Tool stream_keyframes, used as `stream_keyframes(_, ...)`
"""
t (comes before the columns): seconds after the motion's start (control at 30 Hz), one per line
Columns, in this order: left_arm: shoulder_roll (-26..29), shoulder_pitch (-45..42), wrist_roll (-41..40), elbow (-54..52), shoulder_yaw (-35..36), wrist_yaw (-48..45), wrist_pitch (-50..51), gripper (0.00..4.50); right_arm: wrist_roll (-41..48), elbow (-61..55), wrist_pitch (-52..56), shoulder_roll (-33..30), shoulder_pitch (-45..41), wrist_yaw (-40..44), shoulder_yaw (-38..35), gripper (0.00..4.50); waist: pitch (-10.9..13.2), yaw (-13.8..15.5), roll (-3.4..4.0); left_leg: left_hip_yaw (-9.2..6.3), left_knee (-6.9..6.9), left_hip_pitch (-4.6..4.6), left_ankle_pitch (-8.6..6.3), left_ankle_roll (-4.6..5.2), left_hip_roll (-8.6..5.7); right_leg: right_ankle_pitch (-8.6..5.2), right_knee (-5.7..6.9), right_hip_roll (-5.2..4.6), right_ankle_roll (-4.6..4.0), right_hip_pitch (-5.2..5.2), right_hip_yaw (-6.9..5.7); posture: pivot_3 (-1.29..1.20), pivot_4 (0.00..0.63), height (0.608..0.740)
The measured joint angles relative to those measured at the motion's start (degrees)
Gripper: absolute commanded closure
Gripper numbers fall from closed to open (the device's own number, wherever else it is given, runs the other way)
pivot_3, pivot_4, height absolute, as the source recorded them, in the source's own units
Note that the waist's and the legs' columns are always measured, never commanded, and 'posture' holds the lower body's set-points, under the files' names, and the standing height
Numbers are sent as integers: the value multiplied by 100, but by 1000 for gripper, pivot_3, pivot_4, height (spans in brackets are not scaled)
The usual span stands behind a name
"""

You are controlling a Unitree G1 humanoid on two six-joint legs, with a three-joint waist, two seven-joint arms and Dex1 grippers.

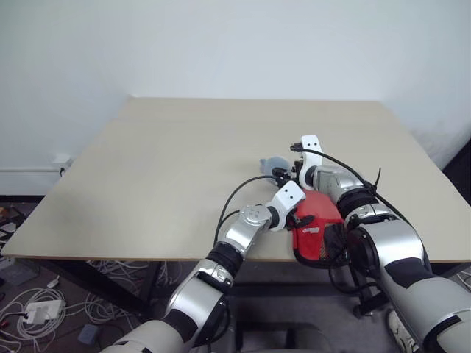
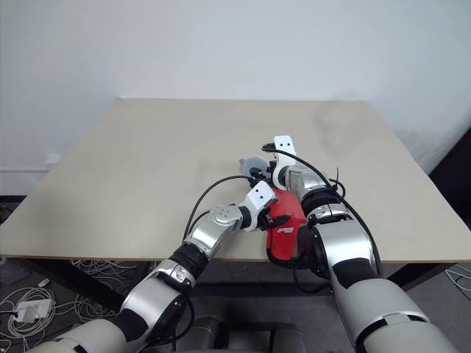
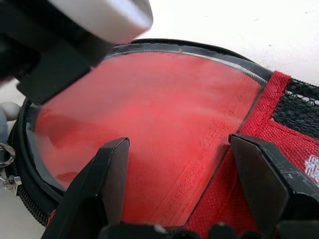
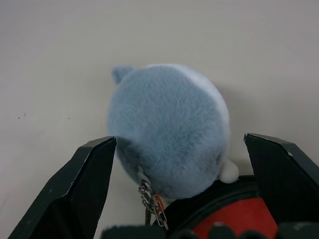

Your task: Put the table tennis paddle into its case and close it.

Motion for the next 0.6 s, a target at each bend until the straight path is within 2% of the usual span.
stream_keyframes(0.1, 3, 37, -9, -94, 1, 10, 73, 1107, -29, 102, -23, 61, -1, -5, -16, 654, 0, 0, 0, 1, 0, 0, 0, 0, 0, 0, 0, 0, 0, -2, 0, 0, 0, 716)
stream_keyframes(0.3, 24, 69, -17, -185, 3, 15, 158, 1107, -33, 123, -89, 100, -8, -31, -171, 2807, 0, -7, 0, 0, -1, 0, 0, 0, 0, 0, 0, 0, 0, -1, 0, 0, 0, 716)
stream_keyframes(0.43, 39, 70, -18, -193, 4, 33, 162, 1107, -34, 139, -254, 154, -8, -192, -256, 4087, 0, -18, 0, 0, -2, 0, 0, -1, 0, 0, 0, 0, 0, 0, 0, 0, 0, 716)
stream_keyframes(0.5, 40, 70, -18, -193, 3, 48, 169, 1107, -32, 188, -297, 170, -7, -319, -316, 4408, 0, -19, 0, 0, -2, 0, 1, -1, 0, 0, 0, 0, 0, 0, 0, 0, 0, 716)
stream_keyframes(0.6, 61, 71, -18, -223, 0, 84, 270, 1107, 54, 270, -423, 208, -7, -616, -577, 4482, 0, -19, 0, -1, -3, 0, 1, -1, 0, 0, 1, 1, 0, 1, 0, 0, 0, 716)
